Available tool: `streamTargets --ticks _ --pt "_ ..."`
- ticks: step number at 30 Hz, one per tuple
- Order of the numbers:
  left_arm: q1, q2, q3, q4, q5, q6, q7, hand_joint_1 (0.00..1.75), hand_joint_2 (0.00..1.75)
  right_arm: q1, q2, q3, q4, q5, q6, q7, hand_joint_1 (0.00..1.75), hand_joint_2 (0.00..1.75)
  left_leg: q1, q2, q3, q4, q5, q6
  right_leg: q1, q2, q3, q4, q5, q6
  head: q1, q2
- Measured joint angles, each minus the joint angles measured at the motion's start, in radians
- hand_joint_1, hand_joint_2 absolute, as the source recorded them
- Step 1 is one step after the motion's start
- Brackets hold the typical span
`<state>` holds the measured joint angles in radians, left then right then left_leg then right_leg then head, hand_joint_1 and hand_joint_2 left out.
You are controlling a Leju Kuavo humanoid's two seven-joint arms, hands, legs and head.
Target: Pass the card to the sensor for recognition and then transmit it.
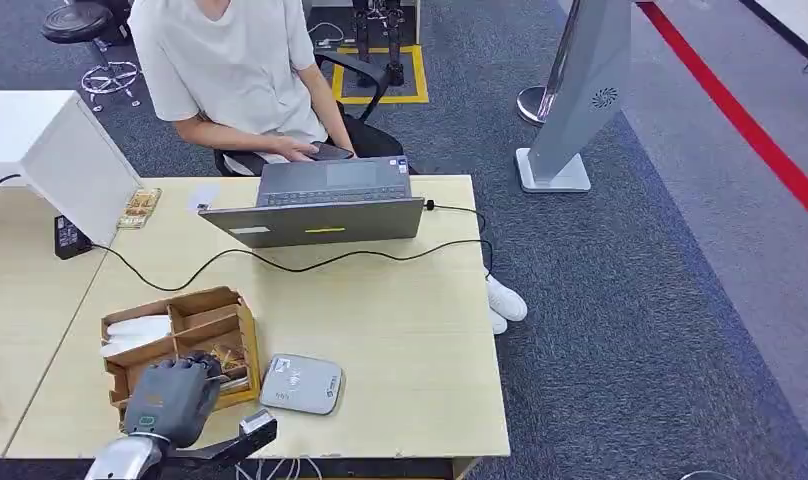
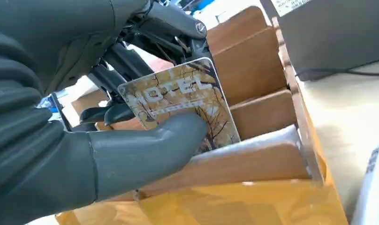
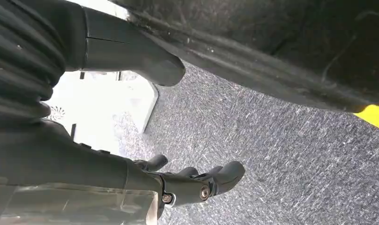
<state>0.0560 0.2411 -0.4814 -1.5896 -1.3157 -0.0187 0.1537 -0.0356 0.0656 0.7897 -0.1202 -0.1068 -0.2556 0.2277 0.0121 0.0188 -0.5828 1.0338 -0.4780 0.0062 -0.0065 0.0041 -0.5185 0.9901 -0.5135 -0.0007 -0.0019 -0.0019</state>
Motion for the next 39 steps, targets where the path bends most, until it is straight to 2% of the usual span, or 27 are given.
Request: streamTargets --ticks 6,14,16,18,20,23,25,27,30,35,39 --pt "0.001 0.015 -0.001 -0.099 -0.031 0.024 -0.036 1.75 1.75 0.001 0.0 0.0 0.001 -0.019 -0.002 -0.008 0.0 1.75 0.0 0.0 0.0 0.0 0.0 0.0 0.0 0.0 0.0 0.0 0.0 0.0 0.0 0.0" --pt "-0.019 0.169 -0.042 -0.341 -0.033 0.047 -0.095 1.75 1.75 0.002 0.0 0.0 0.005 -0.045 -0.009 -0.015 0.0 1.75 0.001 0.0 0.0 0.0 0.0 0.0 0.0 0.0 -0.001 0.0 0.0 0.0 0.0 0.0" --pt "-0.03 0.197 -0.053 -0.392 -0.029 0.064 -0.1 1.75 1.75 0.002 0.0 0.0 0.006 -0.052 -0.01 -0.018 0.0 1.75 0.0 0.0 0.0 0.0 0.0 0.0 0.0 0.0 -0.001 0.0 0.0 0.0 0.0 0.0" --pt "-0.06 0.202 -0.058 -0.425 -0.015 0.072 -0.093 1.75 1.75 0.002 0.0 0.0 0.006 -0.047 -0.01 -0.022 0.0 1.75 0.0 0.0 0.0 0.0 0.0 0.0 0.0 -0.001 -0.003 0.0 0.0 0.0 0.0 0.0" --pt "-0.113 0.181 -0.061 -0.437 -0.021 0.068 -0.063 1.75 1.75 0.002 0.0 0.003 0.006 -0.035 -0.01 -0.024 0.0 1.75 0.0 -0.001 0.0 0.0 0.001 0.001 0.0 -0.002 -0.002 0.0 0.0 0.0 0.0 0.0" --pt "-0.223 0.098 -0.062 -0.427 -0.05 0.053 0.012 1.75 1.75 0.001 0.0 0.018 0.006 0.003 -0.005 -0.029 0.0 1.75 -0.001 -0.003 -0.001 0.001 0.002 0.002 0.0 -0.003 -0.003 0.0 0.002 0.002 0.0 0.0" --pt "-0.306 0.04 -0.058 -0.379 -0.067 0.048 0.045 1.75 1.75 -0.001 0.0 0.036 0.006 0.024 0.0 -0.03 0.0 1.75 -0.001 -0.003 -0.002 0.001 0.004 0.003 0.0 -0.003 -0.001 0.0 0.004 0.003 0.0 0.0" --pt "-0.386 -0.009 -0.042 -0.313 -0.07 0.06 0.042 1.75 1.75 -0.003 0.0 0.051 0.006 0.034 0.004 -0.03 0.0 1.75 -0.001 -0.003 -0.002 0.001 0.005 0.003 0.0 -0.003 -0.001 0.0 0.005 0.003 0.0 0.0" --pt "-0.47 -0.057 -0.018 -0.21 -0.101 0.093 0.033 1.75 1.75 -0.006 0.0 0.068 0.006 0.044 0.009 -0.031 0.0 1.75 -0.001 -0.002 -0.002 0.001 0.006 0.003 0.0 -0.002 -0.001 0.0 0.006 0.003 0.0 0.0" --pt "-0.593 -0.111 0.039 0.024 -0.163 0.158 0.019 1.75 1.75 -0.01 0.0 0.089 0.006 0.059 0.026 -0.033 0.0 1.75 0.0 -0.002 -0.002 0.001 0.006 0.002 0.0 -0.002 -0.002 0.0 0.007 0.003 0.0 0.0" --pt "-0.658 -0.149 0.08 0.191 -0.177 0.179 0.019 1.75 1.75 -0.012 -0.001 0.097 0.006 0.053 0.034 -0.031 0.0 1.75 0.0 -0.001 -0.002 0.001 0.007 0.001 0.0 0.0 -0.002 0.0 0.007 0.002 0.0 0.0"
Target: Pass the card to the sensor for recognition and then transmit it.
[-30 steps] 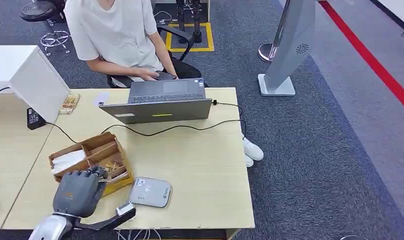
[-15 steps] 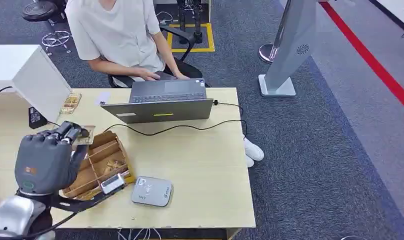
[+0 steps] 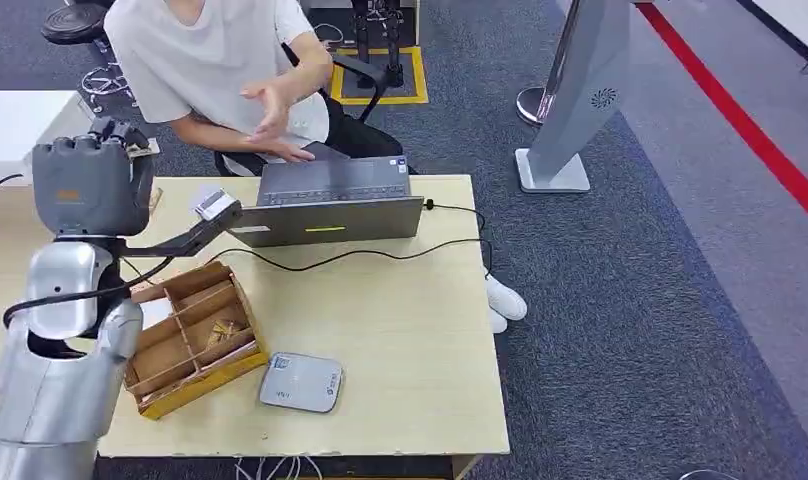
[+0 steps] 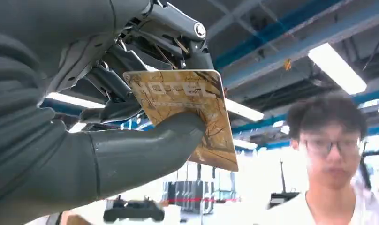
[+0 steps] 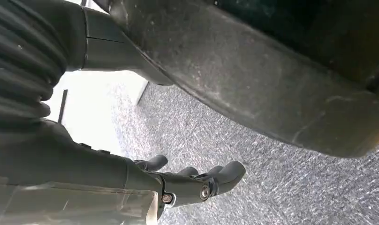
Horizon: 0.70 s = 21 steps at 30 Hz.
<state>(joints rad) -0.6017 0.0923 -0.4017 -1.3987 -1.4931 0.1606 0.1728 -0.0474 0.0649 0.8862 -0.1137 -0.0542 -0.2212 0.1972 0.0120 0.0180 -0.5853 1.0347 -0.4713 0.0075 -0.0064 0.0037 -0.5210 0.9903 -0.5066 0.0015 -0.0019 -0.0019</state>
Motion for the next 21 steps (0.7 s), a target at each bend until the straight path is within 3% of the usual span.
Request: streamTargets --ticks 5,13,14,21 --pt "-0.026 -0.038 0.022 0.115 -0.01 0.018 0.0 1.75 1.75 -0.002 0.0 0.002 0.0 -0.007 0.003 0.01 0.0 1.75 0.0 0.0 -0.001 0.0 0.0 0.0 0.0 0.0 -0.001 0.0 0.0 0.0 0.0 0.0" --pt "-0.028 -0.071 0.039 0.168 -0.01 0.035 -0.02 1.75 1.75 -0.004 0.0 0.002 0.0 -0.015 0.006 0.025 0.0 1.75 0.0 0.0 -0.002 0.0 0.0 0.0 0.0 0.0 -0.002 0.0 0.0 0.0 0.0 0.0" --pt "-0.028 -0.072 0.04 0.17 -0.007 0.032 -0.026 0.0 1.75 -0.004 0.0 0.002 0.0 -0.016 0.006 0.026 0.0 1.75 0.0 0.0 -0.002 0.0 0.0 0.0 0.0 0.0 -0.002 0.0 0.0 0.0 0.0 0.0" --pt "-0.007 -0.083 0.048 0.163 0.046 -0.002 -0.071 0.0 1.75 -0.004 0.0 0.003 0.0 -0.015 0.015 0.022 0.0 1.75 0.0 0.0 -0.003 0.0 0.0 0.0 0.0 0.0 -0.002 0.0 0.0 0.0 0.0 0.0"
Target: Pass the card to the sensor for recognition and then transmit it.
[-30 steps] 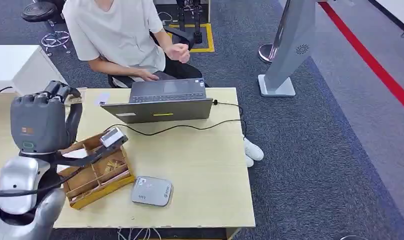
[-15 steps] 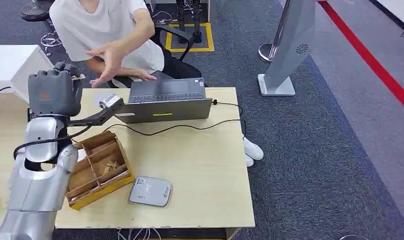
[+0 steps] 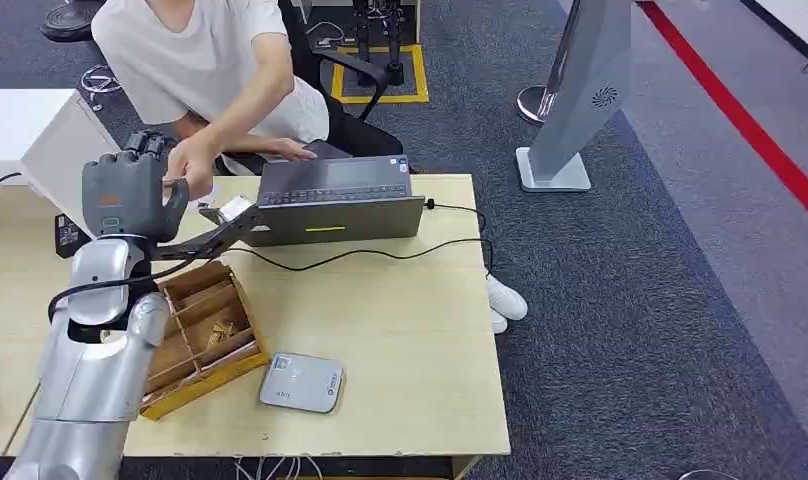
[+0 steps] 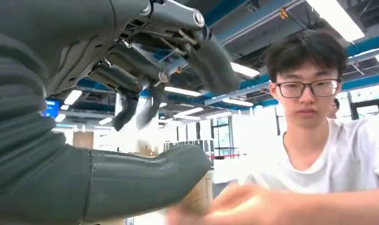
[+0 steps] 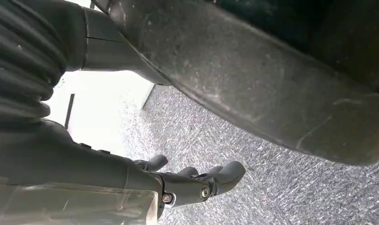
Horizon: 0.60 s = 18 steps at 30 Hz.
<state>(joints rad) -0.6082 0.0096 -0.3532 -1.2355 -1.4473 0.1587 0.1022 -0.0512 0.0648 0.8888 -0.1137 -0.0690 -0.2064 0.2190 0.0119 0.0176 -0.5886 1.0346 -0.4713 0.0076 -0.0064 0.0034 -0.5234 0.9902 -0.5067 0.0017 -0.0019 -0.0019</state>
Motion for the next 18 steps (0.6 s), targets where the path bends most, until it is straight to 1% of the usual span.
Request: streamTargets --ticks 3,13,15,17,18 --pt "0.018 -0.003 0.0 -0.032 0.008 -0.002 -0.002 0.0 1.75 0.0 -0.001 0.0 0.0 0.0 -0.002 0.0 0.0 1.75 0.0 0.0 0.0 0.0 0.0 0.0 0.0 0.0 0.0 0.0 0.0 0.0 0.0 0.0" --pt "0.029 -0.003 0.0 -0.054 0.014 -0.008 -0.003 0.0 1.75 0.0 -0.001 0.0 0.0 0.0 -0.002 0.003 0.0 1.75 0.0 0.0 0.0 0.0 0.0 0.0 0.0 0.0 0.0 0.0 0.0 0.0 0.0 0.0" --pt "0.061 -0.004 0.0 -0.12 0.026 -0.017 -0.005 0.0 1.75 0.0 -0.001 0.001 0.0 -0.004 -0.002 0.011 0.0 1.75 0.0 0.0 0.0 0.0 0.0 0.0 0.0 0.0 0.0 0.0 0.0 0.0 0.0 0.0" --pt "0.135 0.008 0.0 -0.246 0.072 -0.014 -0.024 0.0 1.75 0.001 -0.001 0.001 0.0 -0.023 -0.007 0.016 0.0 1.75 0.0 0.0 -0.001 0.0 0.0 0.0 0.0 0.0 0.0 0.0 0.0 0.0 0.0 0.0" --pt "0.198 0.026 0.0 -0.333 0.11 -0.003 -0.037 0.0 1.75 0.002 -0.001 0.001 0.0 -0.038 -0.011 0.015 0.0 1.75 0.0 0.001 -0.001 -0.001 0.0 0.0 0.0 0.001 -0.001 0.0 0.0 0.0 0.0 0.0"
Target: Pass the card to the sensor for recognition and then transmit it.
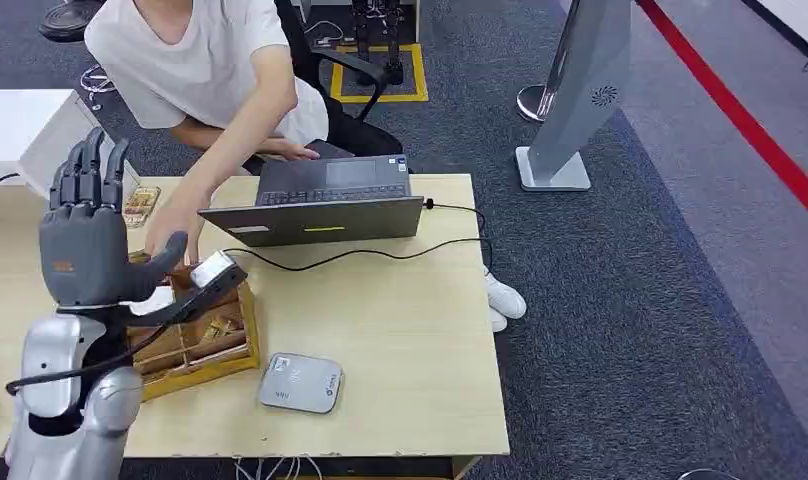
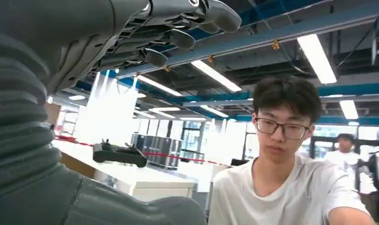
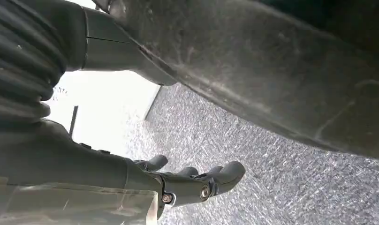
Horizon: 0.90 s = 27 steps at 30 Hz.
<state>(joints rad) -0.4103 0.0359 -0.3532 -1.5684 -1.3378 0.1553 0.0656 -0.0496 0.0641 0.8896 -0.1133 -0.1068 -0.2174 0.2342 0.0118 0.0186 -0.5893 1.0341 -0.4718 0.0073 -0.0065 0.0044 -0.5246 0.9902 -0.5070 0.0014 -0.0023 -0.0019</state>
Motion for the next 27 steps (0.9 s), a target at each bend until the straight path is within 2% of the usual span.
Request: streamTargets --ticks 1,2,3,5,7,9,10,11,12,13,14,15,17,18,23,25,27 --pt "0.102 0.039 0.012 -0.112 0.074 0.023 -0.029 0.0 1.75 0.003 0.0 0.0 0.0 -0.016 -0.003 -0.002 0.0 1.75 0.0 0.0 0.0 -0.001 -0.001 0.0 0.0 0.0 0.0 0.0 -0.001 0.0 0.0 0.0" --pt "0.203 0.074 0.059 -0.198 0.18 0.045 -0.073 0.0 1.75 0.006 0.0 0.0 0.0 -0.02 -0.004 -0.002 0.0 1.75 0.0 0.0 0.0 -0.001 -0.001 0.0 0.0 0.0 -0.002 0.0 -0.002 -0.002 0.0 0.0" --pt "0.245 0.089 0.093 -0.232 0.211 0.048 -0.092 0.0 1.75 0.007 0.0 0.0 0.0 -0.021 -0.004 -0.002 0.0 1.75 0.001 0.0 -0.001 -0.001 -0.001 0.0 0.0 0.0 -0.002 0.0 -0.002 -0.002 0.0 0.0" --pt "0.282 0.103 0.128 -0.262 0.231 0.047 -0.1 0.0 1.75 0.008 0.0 0.0 0.0 -0.027 -0.004 -0.002 0.0 1.75 0.001 -0.001 -0.002 -0.001 -0.001 0.0 0.0 -0.002 -0.001 0.0 -0.003 -0.001 0.0 0.0" --pt "0.338 0.111 0.174 -0.292 0.306 0.054 -0.112 0.0 1.75 0.009 0.0 0.0 0.0 -0.037 -0.006 -0.006 0.0 1.75 0.0 -0.001 -0.002 -0.001 -0.001 0.0 0.0 -0.001 -0.001 0.001 -0.003 -0.001 0.001 0.0" --pt "0.414 0.112 0.277 -0.307 0.494 0.047 -0.163 0.0 1.75 0.013 0.0 -0.001 0.0 -0.043 -0.01 -0.016 0.0 1.75 0.0 0.004 0.0 -0.002 -0.002 -0.001 0.0 0.004 -0.002 0.001 -0.002 -0.001 0.001 0.0" --pt "0.447 0.109 0.326 -0.307 0.576 0.031 -0.183 0.0 1.75 0.017 0.0 -0.001 0.0 -0.047 -0.012 -0.02 0.0 1.75 0.0 0.005 0.0 -0.001 -0.002 -0.001 0.0 0.005 -0.002 0.001 -0.002 -0.001 0.0 0.0" --pt "0.471 0.098 0.41 -0.305 0.693 -0.003 -0.213 0.0 1.75 0.02 0.0 -0.001 0.0 -0.054 -0.013 -0.023 0.0 1.75 0.0 0.004 -0.001 -0.001 -0.002 -0.001 0.0 0.004 -0.003 0.001 -0.002 -0.001 0.002 0.0" --pt "0.491 0.083 0.483 -0.296 0.777 -0.035 -0.25 0.0 0.0 0.023 0.0 -0.001 0.0 -0.055 -0.017 -0.029 0.0 1.75 0.0 0.004 -0.001 -0.001 -0.002 -0.001 0.0 0.004 -0.003 0.001 -0.003 -0.001 0.0 0.0" --pt "0.503 0.06 0.576 -0.277 0.858 -0.085 -0.294 0.0 0.0 0.023 0.0 -0.001 0.002 -0.062 -0.021 -0.037 0.0 1.75 0.0 0.004 -0.001 -0.001 -0.002 -0.001 0.0 0.004 -0.003 0.0 -0.003 -0.001 0.001 0.0" --pt "0.51 0.036 0.658 -0.254 0.926 -0.145 -0.304 0.0 0.0 0.024 0.0 -0.002 0.002 -0.069 -0.021 -0.04 0.0 1.75 0.0 0.004 -0.001 -0.001 -0.002 -0.001 0.0 0.004 -0.003 0.001 -0.003 -0.001 0.0 0.0" --pt "0.509 0.009 0.749 -0.221 1.005 -0.214 -0.298 0.0 0.0 0.024 0.0 -0.002 0.002 -0.075 -0.023 -0.043 0.0 1.75 0.0 0.004 -0.001 -0.001 -0.002 -0.001 0.0 0.004 -0.003 0.0 -0.003 -0.001 0.001 0.0" --pt "0.503 -0.024 0.904 -0.142 1.102 -0.298 -0.297 0.0 0.0 0.026 0.0 -0.002 0.003 -0.085 -0.025 -0.048 0.0 1.75 0.0 0.005 -0.001 -0.002 -0.003 -0.002 0.0 0.005 -0.003 0.0 -0.003 -0.001 0.001 0.0" --pt "0.496 -0.041 0.977 -0.097 1.131 -0.324 -0.291 0.0 1.75 0.026 0.0 -0.003 0.003 -0.089 -0.027 -0.048 0.0 1.75 0.0 0.005 -0.001 -0.002 -0.003 -0.002 0.0 0.005 -0.003 0.001 -0.003 -0.001 0.0 0.0" --pt "0.46 -0.095 1.284 0.147 1.264 -0.441 -0.237 0.0 1.75 0.027 0.0 -0.003 0.003 -0.103 -0.034 -0.051 0.0 1.75 0.0 0.003 -0.001 -0.002 -0.003 -0.002 0.0 0.004 -0.002 0.0 -0.003 -0.001 0.001 0.0" --pt "0.443 -0.108 1.403 0.284 1.296 -0.448 -0.21 0.0 1.75 0.027 0.0 -0.003 0.003 -0.106 -0.032 -0.051 0.0 1.75 0.0 0.004 -0.001 -0.002 -0.003 -0.002 0.0 0.004 -0.002 0.0 -0.003 -0.001 0.0 0.0" --pt "0.436 -0.121 1.484 0.411 1.281 -0.411 -0.216 0.0 1.75 0.027 0.0 -0.003 0.003 -0.105 -0.031 -0.051 0.0 1.75 0.0 0.003 -0.001 -0.001 -0.003 -0.001 0.0 0.003 -0.004 -0.001 -0.004 0.0 0.001 0.0"
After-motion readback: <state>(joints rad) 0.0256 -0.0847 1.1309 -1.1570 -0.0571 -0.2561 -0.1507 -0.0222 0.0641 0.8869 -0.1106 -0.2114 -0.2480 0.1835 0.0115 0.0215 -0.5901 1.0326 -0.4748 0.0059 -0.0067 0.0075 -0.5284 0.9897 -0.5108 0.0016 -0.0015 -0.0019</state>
